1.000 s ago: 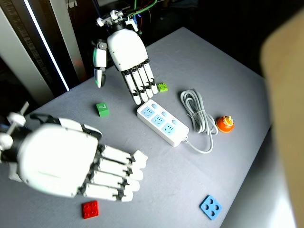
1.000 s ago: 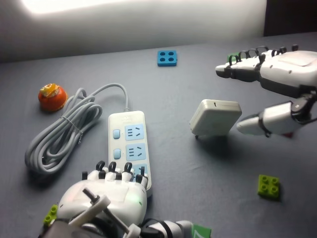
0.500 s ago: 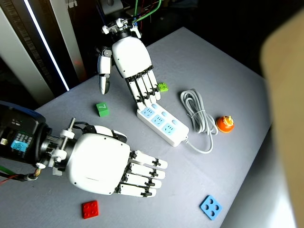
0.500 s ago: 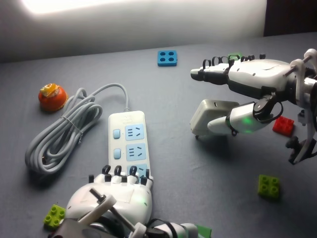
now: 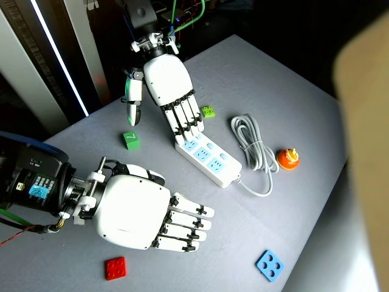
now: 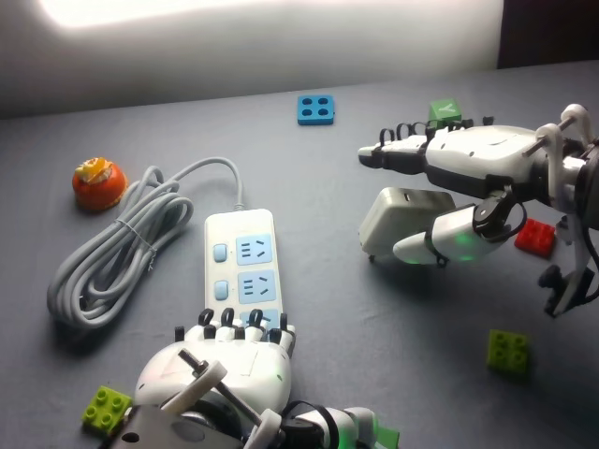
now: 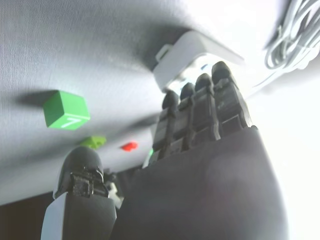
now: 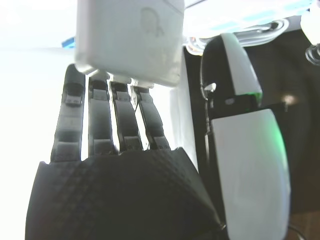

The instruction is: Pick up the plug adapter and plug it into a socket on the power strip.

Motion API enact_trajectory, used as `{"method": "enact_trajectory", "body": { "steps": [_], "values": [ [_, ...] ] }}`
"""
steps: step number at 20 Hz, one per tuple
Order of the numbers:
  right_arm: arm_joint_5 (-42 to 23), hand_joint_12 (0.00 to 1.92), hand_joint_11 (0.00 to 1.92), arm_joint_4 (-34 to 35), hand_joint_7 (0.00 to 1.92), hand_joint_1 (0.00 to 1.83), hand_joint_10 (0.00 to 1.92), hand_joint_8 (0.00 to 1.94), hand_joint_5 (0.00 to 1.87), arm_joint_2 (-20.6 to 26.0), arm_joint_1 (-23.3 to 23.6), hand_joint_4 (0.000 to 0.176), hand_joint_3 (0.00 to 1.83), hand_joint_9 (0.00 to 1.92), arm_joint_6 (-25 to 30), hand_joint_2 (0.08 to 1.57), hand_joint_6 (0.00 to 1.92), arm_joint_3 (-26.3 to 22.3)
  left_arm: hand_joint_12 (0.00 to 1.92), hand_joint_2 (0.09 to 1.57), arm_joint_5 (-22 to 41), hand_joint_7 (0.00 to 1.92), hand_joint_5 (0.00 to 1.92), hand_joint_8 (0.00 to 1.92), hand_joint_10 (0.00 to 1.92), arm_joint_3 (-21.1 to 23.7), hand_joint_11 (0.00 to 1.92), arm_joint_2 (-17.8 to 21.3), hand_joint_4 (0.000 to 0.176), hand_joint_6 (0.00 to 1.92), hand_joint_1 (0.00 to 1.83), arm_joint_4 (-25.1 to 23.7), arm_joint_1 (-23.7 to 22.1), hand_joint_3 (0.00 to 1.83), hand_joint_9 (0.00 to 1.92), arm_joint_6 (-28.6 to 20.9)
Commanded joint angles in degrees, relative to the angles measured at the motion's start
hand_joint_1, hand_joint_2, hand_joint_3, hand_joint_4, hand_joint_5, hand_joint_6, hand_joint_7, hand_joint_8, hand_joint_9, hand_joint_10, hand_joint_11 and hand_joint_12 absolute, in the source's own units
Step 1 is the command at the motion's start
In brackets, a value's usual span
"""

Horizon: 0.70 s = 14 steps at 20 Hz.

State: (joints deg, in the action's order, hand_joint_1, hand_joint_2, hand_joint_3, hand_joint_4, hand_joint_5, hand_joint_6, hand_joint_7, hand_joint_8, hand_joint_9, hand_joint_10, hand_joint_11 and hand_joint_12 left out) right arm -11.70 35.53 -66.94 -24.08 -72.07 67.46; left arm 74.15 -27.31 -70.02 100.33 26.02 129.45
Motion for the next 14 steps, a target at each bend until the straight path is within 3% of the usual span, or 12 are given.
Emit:
{"method": "enact_trajectory", "body": {
  "steps": [1,4,7,8,14],
  "values": [
    [-4.75,0.44,0.00,-0.39,0.08,0.81,0.00,0.00,0.10,0.08,0.02,0.000,0.00,0.10,-0.03,1.12,0.00,0.27,0.04,1.20,1.84,0.03,0.05,0.00,0.00,0.05,0.00,-0.10,0.000,0.00,0.00,-3.59,0.07,0.00,0.01,-0.16],
    [-4.48,0.52,0.00,-0.40,0.09,0.82,0.00,0.00,0.11,-0.38,-0.38,0.000,0.00,0.12,0.28,1.10,0.00,1.58,0.06,1.20,1.84,0.05,0.08,0.01,0.01,0.81,0.03,-0.08,0.000,0.01,0.03,-4.95,0.99,0.00,0.03,-0.27],
    [-4.36,0.43,0.00,-0.41,0.09,0.82,0.00,0.00,0.12,-0.63,-0.37,0.000,0.00,0.11,0.63,1.10,0.00,2.28,0.07,1.20,2.09,0.04,0.07,0.00,0.00,1.37,0.03,-0.07,0.000,0.00,0.01,-5.17,1.51,0.00,0.03,-0.27],
    [-4.28,0.46,0.00,-0.41,0.09,0.83,0.00,0.00,0.12,-0.75,-0.36,0.000,0.00,0.11,0.72,1.09,0.00,2.51,0.18,1.20,2.09,0.06,0.09,0.00,0.00,1.41,0.01,-0.08,0.000,0.00,0.04,-5.17,1.53,0.00,0.05,-0.27],
    [-3.82,0.45,0.00,-2.15,0.09,0.84,0.00,0.00,0.11,-1.29,-0.04,0.000,0.00,0.10,1.83,1.09,0.00,2.96,0.10,1.20,2.09,0.02,0.07,0.00,0.00,1.37,0.00,-0.03,0.000,0.00,0.07,-5.17,1.87,0.00,0.01,-0.27]
  ]
}}
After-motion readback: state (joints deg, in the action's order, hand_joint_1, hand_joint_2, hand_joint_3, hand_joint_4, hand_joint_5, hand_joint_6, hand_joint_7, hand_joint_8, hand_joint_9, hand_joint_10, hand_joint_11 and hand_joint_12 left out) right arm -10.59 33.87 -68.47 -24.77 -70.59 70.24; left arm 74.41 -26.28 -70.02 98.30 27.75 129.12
